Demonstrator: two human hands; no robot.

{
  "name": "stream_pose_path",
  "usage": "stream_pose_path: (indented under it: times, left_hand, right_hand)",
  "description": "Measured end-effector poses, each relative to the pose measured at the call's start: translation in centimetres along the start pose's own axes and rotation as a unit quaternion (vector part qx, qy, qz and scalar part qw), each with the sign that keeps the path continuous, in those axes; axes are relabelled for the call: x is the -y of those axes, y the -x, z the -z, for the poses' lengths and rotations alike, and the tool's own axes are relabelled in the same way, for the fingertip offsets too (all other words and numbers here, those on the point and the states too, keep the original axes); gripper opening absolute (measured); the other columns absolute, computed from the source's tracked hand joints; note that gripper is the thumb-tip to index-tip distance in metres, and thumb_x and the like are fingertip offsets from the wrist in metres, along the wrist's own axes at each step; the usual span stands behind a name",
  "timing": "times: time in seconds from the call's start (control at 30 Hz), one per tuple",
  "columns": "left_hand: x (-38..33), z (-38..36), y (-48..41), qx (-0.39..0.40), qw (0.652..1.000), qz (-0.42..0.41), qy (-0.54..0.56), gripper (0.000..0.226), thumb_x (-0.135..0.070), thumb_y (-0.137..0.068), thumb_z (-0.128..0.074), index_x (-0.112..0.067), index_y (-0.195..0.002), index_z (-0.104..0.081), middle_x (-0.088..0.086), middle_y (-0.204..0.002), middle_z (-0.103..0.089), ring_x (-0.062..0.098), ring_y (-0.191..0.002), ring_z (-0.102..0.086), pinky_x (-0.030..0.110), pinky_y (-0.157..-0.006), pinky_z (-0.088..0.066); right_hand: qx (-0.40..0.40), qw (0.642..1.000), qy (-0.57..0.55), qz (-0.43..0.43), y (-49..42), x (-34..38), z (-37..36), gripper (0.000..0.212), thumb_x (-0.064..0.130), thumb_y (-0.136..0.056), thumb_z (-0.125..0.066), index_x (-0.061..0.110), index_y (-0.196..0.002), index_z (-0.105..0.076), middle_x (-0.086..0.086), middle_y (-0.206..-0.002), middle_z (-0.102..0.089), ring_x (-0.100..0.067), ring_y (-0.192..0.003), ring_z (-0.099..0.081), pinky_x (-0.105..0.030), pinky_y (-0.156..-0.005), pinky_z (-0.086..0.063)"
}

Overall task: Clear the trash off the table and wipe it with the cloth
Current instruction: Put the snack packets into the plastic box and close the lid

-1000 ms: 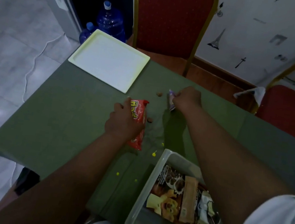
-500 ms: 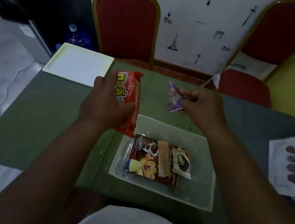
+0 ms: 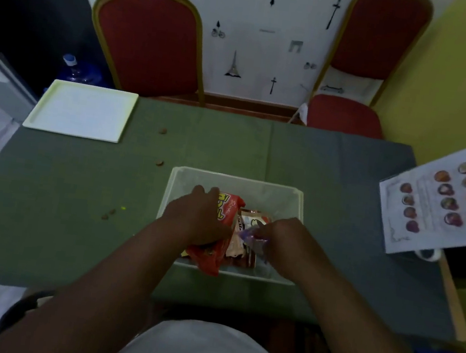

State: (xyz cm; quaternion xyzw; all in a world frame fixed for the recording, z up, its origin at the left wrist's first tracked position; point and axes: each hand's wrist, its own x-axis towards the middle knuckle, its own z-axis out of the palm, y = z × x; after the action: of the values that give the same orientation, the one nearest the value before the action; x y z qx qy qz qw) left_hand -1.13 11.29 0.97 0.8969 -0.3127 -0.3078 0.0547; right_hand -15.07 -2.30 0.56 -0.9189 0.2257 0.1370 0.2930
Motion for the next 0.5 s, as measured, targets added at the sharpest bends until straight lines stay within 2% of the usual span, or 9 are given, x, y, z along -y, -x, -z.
stream_pose_path:
  times: [0.07, 0.17, 0.27, 0.4, 0.5]
  left_hand:
    - [0.3, -0.9, -1.0, 0.014, 1.0, 0.016, -0.012, 0.081, -0.061, -0.079, -0.06, -0.019, -0.143, -0.033, 0.011, -0.134, -0.046, 0.029, -0.115, -0.055, 0.038, -0.089, -0.049]
    - [0.9, -2.2, -2.5, 0.035, 0.998, 0.04, -0.022, 0.076, -0.063, -0.078, -0.06, -0.018, -0.136, -0.042, 0.011, -0.13, -0.049, 0.028, -0.111, -0.057, 0.038, -0.087, -0.05]
    - [1.5, -3.0, -3.3, 0.029, 0.998, 0.062, -0.013, 0.076, -0.057, -0.08, -0.064, -0.014, -0.138, -0.037, 0.013, -0.131, -0.046, 0.029, -0.111, -0.057, 0.04, -0.087, -0.049]
    - [2.0, -4.0, -3.6, 0.015, 0.997, 0.069, 0.014, 0.085, -0.042, -0.081, -0.07, -0.013, -0.144, -0.021, 0.02, -0.139, -0.035, 0.036, -0.116, -0.055, 0.041, -0.09, -0.048]
    - [2.0, -4.1, -3.6, 0.024, 0.998, 0.057, 0.032, 0.092, -0.035, -0.079, -0.075, -0.014, -0.146, -0.015, 0.02, -0.145, -0.027, 0.037, -0.124, -0.049, 0.044, -0.097, -0.047]
  right_hand:
    - [0.037, 0.998, 0.045, -0.003, -0.4, 0.2, -0.6, 0.02, 0.039, -0.086, -0.067, 0.036, -0.105, -0.074, 0.001, -0.105, -0.072, -0.014, -0.078, -0.065, -0.022, -0.075, -0.051]
    - [0.084, 0.992, 0.089, -0.015, -1.3, 0.4, -1.0, 0.025, 0.028, -0.085, -0.069, 0.033, -0.11, -0.073, -0.007, -0.113, -0.064, -0.026, -0.098, -0.063, -0.025, -0.078, -0.047]
    - [0.108, 0.989, 0.099, -0.022, -2.4, 0.1, -2.1, 0.031, 0.015, -0.084, -0.069, 0.031, -0.11, -0.073, -0.009, -0.119, -0.063, -0.028, -0.101, -0.062, -0.027, -0.08, -0.045]
    - [0.12, 0.989, 0.069, -0.058, -3.6, -0.3, -3.7, 0.028, 0.024, -0.076, -0.076, 0.018, -0.103, -0.076, -0.012, -0.114, -0.063, -0.028, -0.094, -0.062, -0.03, -0.086, -0.05]
    - [0.136, 0.985, 0.099, -0.038, -4.0, -0.5, -4.4, 0.028, 0.02, -0.078, -0.073, 0.016, -0.106, -0.074, -0.012, -0.123, -0.052, -0.028, -0.094, -0.06, -0.03, -0.084, -0.049]
